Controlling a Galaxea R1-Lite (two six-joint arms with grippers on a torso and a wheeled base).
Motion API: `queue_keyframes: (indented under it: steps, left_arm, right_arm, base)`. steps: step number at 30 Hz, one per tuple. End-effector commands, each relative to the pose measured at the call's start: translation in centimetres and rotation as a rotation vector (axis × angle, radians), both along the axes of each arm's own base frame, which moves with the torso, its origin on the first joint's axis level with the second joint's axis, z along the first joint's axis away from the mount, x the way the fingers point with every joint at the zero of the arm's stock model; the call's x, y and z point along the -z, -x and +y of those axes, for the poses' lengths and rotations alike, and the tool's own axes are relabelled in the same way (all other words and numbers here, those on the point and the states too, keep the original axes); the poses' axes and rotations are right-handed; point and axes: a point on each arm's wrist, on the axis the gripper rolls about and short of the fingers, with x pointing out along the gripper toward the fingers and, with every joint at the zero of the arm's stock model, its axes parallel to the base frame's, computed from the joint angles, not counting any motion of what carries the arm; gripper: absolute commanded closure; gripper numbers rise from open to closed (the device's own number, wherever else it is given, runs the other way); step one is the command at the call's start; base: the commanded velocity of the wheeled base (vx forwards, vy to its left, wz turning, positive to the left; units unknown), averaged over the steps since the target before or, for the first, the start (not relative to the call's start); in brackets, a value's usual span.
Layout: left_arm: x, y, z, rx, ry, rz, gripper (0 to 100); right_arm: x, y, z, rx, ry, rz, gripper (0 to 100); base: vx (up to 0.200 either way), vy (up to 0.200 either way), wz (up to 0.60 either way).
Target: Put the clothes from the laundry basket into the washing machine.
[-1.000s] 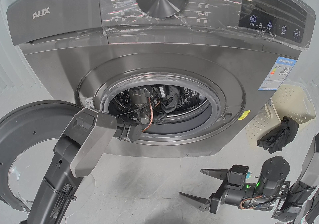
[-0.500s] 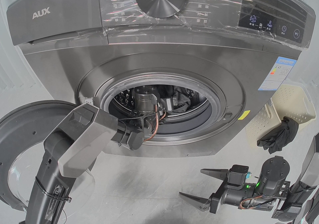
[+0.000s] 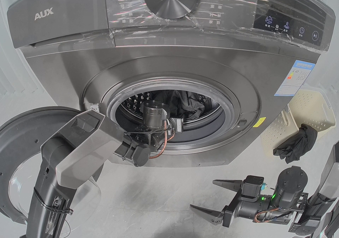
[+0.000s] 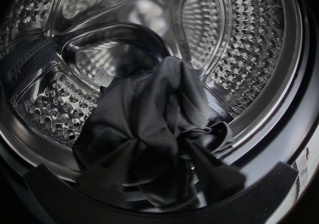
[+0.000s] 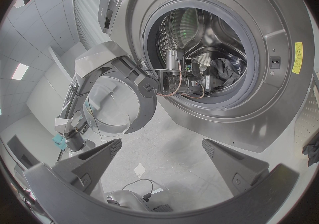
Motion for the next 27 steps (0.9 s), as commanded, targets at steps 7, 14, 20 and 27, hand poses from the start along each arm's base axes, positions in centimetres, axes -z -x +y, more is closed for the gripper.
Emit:
queue_keyframes:
  steps: [7, 14, 20, 27]
  left_arm:
    - [-1.7, -1.6, -0.1, -0.018, 0.064, -0.074, 100]
    - [-4.3, -3.1, -0.2, -0.08, 0.195, -0.157, 100]
    - [-3.8, -4.7, 0.3, -0.132, 0.228, -0.221, 100]
    - [-3.0, -4.9, 0.2, -0.134, 0.222, -0.22, 100]
  right_arm:
    - [-0.1, -0.2, 0.1, 0.003, -0.007, -0.006, 0]
    - [-0.2, -0.3, 0.2, 0.003, -0.01, -0.009, 0]
    - [-0.2, -0.3, 0.2, 0.005, -0.01, -0.009, 0]
    - [-0.1, -0.3, 0.2, 0.003, -0.008, -0.007, 0]
  base:
    - [0.0, 0.0, 0.0]
    - [0.0, 0.0, 0.0]
    - [0.0, 0.0, 0.0]
    - [0.0, 0.0, 0.0]
